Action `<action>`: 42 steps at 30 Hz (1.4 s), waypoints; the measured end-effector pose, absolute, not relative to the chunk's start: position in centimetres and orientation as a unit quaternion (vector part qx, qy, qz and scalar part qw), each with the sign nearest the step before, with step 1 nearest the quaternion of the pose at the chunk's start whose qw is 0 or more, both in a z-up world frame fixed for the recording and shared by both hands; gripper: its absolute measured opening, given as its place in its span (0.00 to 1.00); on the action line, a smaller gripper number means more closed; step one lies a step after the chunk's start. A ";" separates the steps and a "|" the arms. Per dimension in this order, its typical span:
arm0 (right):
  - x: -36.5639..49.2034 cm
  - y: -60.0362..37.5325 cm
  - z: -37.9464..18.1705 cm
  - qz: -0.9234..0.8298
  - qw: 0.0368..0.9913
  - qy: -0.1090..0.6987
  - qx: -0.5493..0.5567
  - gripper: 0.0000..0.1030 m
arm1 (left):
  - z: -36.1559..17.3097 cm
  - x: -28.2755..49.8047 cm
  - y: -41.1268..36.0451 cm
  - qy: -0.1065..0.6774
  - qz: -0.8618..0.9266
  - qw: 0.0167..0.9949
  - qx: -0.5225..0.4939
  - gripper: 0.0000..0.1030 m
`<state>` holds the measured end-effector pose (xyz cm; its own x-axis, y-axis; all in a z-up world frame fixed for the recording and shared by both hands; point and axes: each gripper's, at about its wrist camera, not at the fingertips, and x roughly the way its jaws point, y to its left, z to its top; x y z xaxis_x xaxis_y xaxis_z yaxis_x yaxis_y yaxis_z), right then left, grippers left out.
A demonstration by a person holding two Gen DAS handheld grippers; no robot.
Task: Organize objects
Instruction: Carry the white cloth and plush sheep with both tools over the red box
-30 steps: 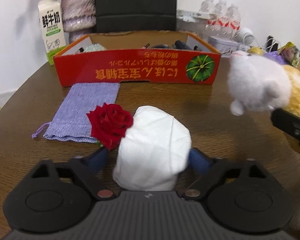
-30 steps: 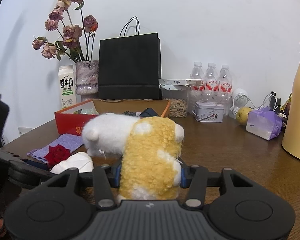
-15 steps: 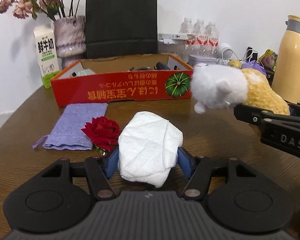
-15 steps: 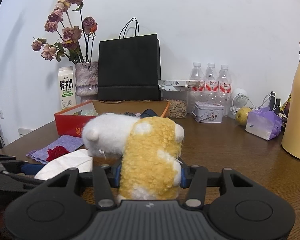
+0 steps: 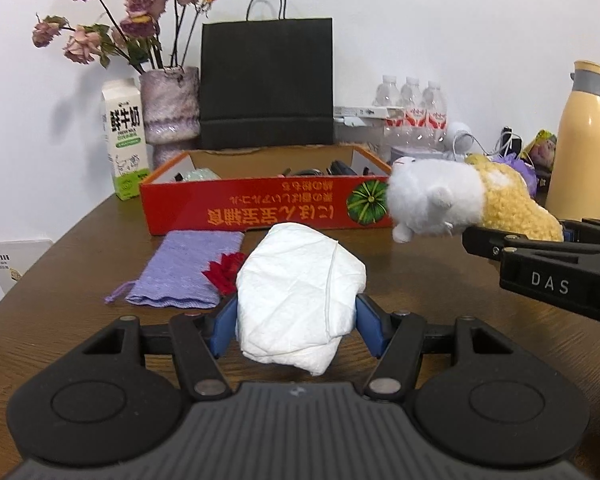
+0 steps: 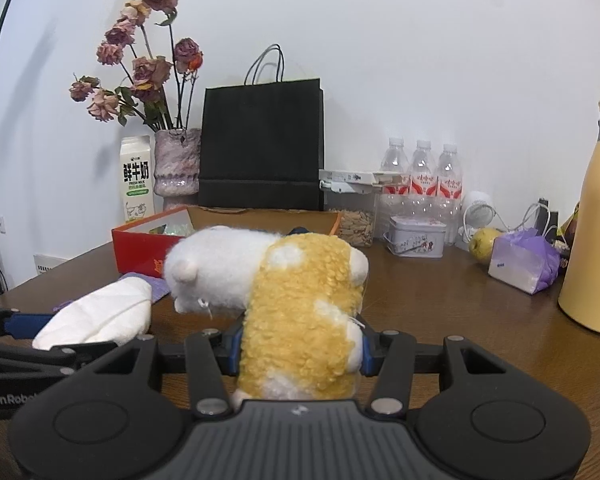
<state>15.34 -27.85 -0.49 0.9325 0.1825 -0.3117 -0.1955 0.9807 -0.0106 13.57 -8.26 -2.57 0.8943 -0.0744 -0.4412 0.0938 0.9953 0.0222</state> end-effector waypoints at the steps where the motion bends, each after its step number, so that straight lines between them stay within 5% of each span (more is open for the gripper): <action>1: 15.2 -27.7 -0.4 0.097 0.983 0.155 -0.023 0.48 | -2.4 13.5 -8.1 0.225 -0.042 0.973 0.022 0.61; 42: 22.2 -19.9 4.7 0.117 0.983 0.141 -0.026 0.48 | 3.3 20.9 -2.1 0.176 0.017 0.984 -0.010 0.61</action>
<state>22.16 -19.93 4.69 0.9332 0.2222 -0.2823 -0.2368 0.9714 -0.0185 20.94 -2.11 3.28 0.9372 0.0292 -0.3476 -0.0362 0.9992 -0.0138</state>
